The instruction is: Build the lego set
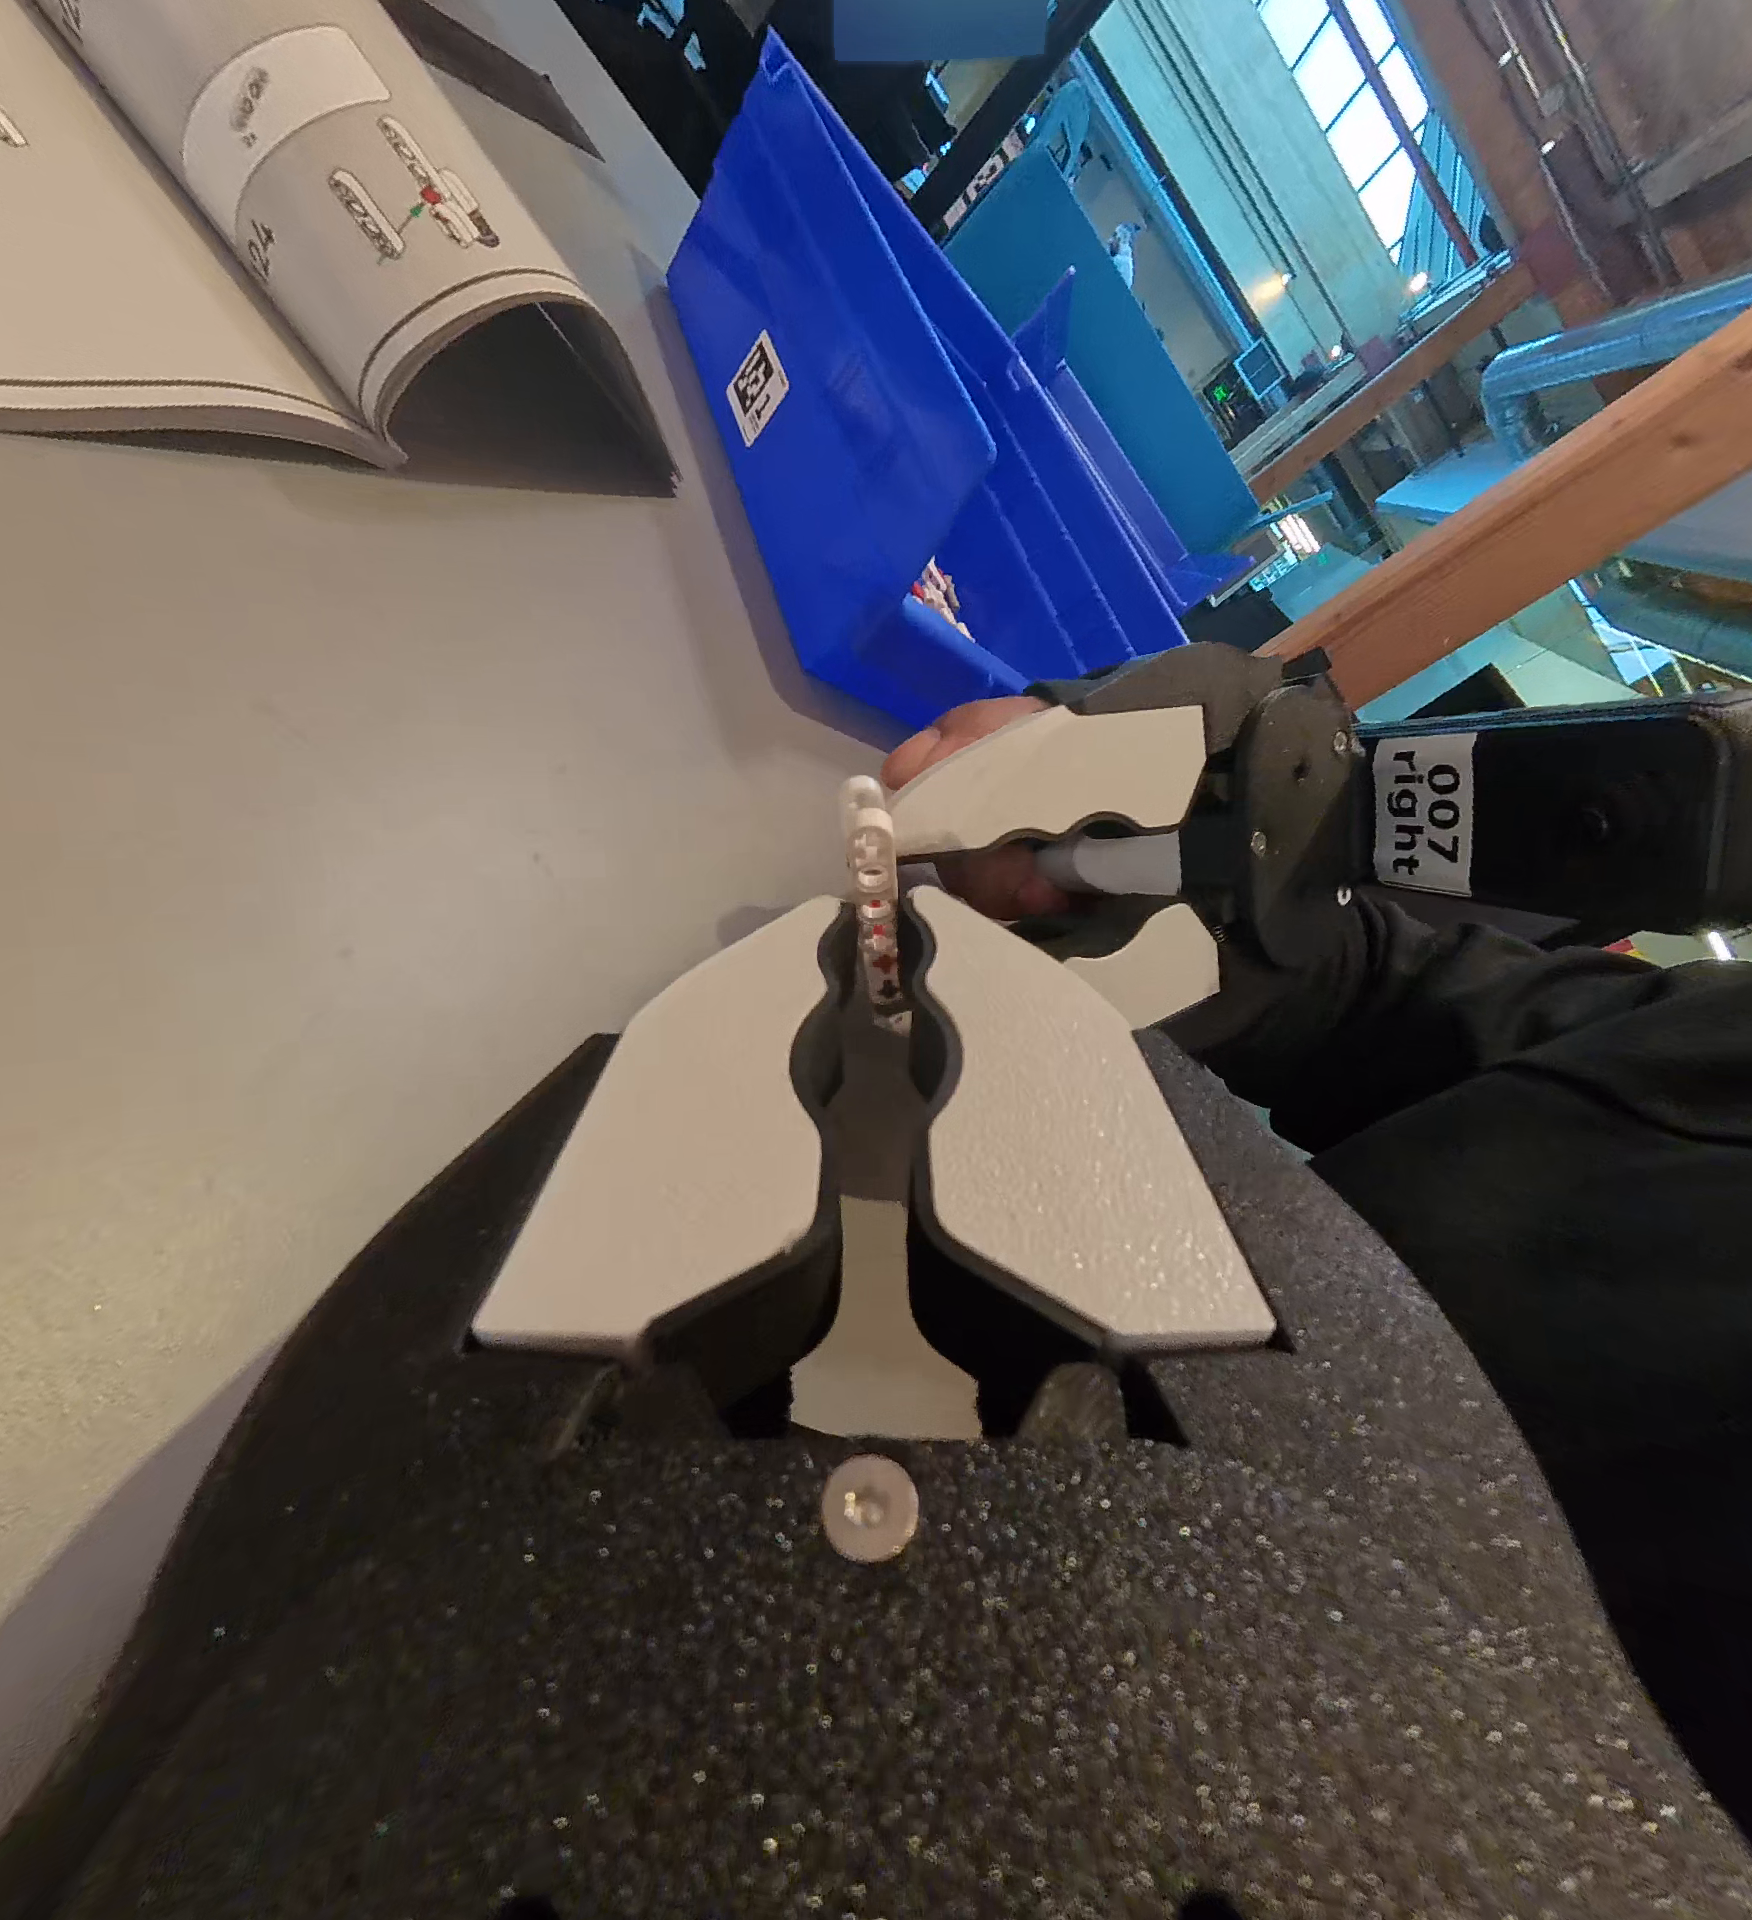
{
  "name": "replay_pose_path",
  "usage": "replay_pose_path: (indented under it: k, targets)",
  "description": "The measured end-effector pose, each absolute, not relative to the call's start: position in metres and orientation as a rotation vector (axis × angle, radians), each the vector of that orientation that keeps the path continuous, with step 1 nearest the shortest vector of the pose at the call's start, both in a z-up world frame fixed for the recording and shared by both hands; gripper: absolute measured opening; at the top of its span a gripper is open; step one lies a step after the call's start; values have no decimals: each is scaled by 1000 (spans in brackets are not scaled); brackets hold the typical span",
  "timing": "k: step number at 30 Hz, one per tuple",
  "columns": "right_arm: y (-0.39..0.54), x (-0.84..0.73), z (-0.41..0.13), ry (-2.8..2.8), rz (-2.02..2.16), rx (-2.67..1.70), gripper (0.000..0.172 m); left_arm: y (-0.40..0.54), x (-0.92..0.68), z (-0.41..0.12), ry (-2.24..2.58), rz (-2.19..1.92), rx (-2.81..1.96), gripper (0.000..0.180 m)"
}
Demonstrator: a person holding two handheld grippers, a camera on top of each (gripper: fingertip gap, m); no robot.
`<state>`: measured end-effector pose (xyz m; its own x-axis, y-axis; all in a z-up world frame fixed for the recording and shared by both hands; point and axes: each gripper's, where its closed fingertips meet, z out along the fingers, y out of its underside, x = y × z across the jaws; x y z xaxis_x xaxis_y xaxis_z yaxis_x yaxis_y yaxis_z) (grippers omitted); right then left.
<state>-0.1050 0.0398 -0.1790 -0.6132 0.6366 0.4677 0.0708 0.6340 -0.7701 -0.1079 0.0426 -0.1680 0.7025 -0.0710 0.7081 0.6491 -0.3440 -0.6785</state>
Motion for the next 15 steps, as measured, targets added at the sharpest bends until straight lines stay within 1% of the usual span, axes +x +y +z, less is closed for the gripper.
replay_pose_path:
  k: [7,15]
  targets:
    - [39,-103,-176,-2082,945,-541,27,43,-107,-167,-450,-816,-1777,7]
    - [39,-106,-174,-2052,985,-626,27,44,-108,-164,-491,-842,-1731,7]
